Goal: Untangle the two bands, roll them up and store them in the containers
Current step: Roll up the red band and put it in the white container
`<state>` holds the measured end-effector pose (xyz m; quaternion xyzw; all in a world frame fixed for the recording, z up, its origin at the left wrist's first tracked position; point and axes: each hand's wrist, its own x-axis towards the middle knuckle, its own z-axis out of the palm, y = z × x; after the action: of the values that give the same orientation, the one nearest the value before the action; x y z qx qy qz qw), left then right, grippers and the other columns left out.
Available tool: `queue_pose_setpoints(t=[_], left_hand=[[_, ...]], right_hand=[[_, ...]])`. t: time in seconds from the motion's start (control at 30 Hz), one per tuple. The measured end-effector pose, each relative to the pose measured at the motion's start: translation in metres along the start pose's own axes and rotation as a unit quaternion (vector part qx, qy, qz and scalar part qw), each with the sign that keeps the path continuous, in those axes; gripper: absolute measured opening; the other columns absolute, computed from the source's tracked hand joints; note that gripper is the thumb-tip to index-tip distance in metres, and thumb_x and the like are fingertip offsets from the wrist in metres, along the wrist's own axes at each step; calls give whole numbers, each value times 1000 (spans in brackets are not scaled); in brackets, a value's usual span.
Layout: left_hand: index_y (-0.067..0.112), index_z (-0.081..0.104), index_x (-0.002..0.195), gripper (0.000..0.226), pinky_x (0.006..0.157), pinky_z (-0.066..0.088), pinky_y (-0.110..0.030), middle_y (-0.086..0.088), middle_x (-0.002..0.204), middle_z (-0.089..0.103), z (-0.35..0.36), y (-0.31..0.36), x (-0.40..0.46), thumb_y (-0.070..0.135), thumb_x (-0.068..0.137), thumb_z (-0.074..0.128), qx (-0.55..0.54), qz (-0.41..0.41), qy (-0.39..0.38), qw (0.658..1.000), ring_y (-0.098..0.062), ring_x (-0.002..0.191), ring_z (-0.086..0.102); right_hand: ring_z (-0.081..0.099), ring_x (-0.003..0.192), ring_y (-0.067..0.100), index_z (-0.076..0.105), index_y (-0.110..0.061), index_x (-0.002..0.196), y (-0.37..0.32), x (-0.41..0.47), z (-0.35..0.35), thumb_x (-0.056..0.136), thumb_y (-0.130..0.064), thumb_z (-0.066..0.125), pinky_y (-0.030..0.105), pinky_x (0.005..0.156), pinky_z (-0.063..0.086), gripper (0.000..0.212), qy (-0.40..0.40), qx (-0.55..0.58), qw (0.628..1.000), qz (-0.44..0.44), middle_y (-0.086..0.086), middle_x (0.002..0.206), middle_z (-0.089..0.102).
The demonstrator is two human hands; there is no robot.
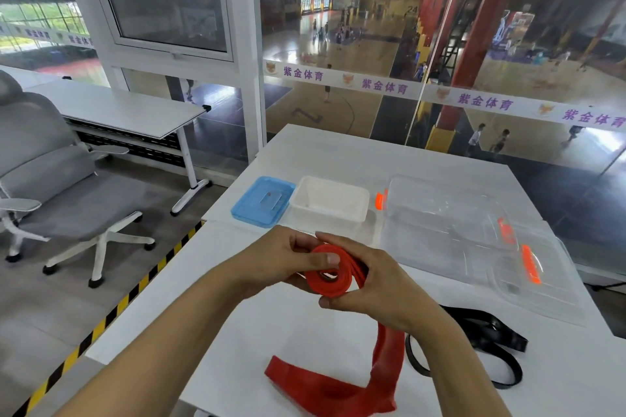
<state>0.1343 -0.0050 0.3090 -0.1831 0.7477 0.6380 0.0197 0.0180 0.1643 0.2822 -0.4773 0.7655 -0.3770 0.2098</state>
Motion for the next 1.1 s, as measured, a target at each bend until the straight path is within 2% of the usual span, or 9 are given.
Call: queue_pose_setpoints(t=[0.13,0.23,0.5,0.6,0.73,0.83,0.93,1.03,1.1], left_hand=[[17,75,113,27,81,62,-28,-2,104,81,7,-6,1,26,88,75,-56,49,51,996,-17,99,77],[17,75,110,34,73,61,-23,-3,100,81,13,-2,2,29,79,78,-101,92,96,986,-16,94,78],[19,77,108,47,86,62,-35,-4,100,81,28,6,12,42,67,79,-197,153,238,939,-21,98,77],[21,77,106,44,89,60,-35,0,99,81,39,5,15,45,69,78,-213,147,247,934,-17,97,77],[17,74,108,46,86,61,-32,-4,97,81,43,5,16,44,70,76,-239,120,206,941,-19,95,78],[12,74,109,50,84,63,-32,-7,99,81,36,2,14,44,71,75,-226,84,176,954,-20,95,78],[9,75,112,47,87,62,-37,-11,108,79,16,-2,10,40,77,75,-184,54,104,976,-22,102,76],[14,74,118,40,96,59,-41,-9,116,77,-5,1,7,35,85,76,-117,55,17,991,-24,111,73],[19,73,120,36,101,57,-43,-4,116,77,-13,8,8,35,87,78,-40,57,-9,997,-24,114,71]], right_hand=[[57,125,-2,40,-60,145,-2,1,-5,72,-34,91,31,110,49,92,14,4,1000,-1,-32,135,57],[57,122,-2,34,-64,145,-3,1,-5,74,-34,90,29,108,51,95,34,17,999,-4,-35,132,54],[51,131,-9,31,-58,150,-11,9,25,80,-33,87,16,108,42,93,220,96,971,-13,-43,136,48],[51,129,-11,30,-62,148,-11,15,38,80,-35,86,14,104,42,91,274,105,956,-1,-42,137,47],[56,120,-8,37,-57,143,-7,22,34,74,-42,86,11,94,42,86,297,57,953,14,-34,135,52],[55,118,-12,38,-65,138,-3,23,23,73,-45,87,9,94,41,84,245,32,969,14,-41,130,52],[57,122,-4,36,-66,140,-2,20,0,69,-55,85,20,105,46,87,132,-4,991,2,-34,132,57],[54,127,-5,28,-73,142,-5,20,-14,71,-47,90,24,112,44,98,24,-70,997,-12,-36,136,53],[51,127,-8,21,-77,142,-8,25,-14,71,-44,90,19,110,43,105,-8,-87,996,-11,-42,138,48]])
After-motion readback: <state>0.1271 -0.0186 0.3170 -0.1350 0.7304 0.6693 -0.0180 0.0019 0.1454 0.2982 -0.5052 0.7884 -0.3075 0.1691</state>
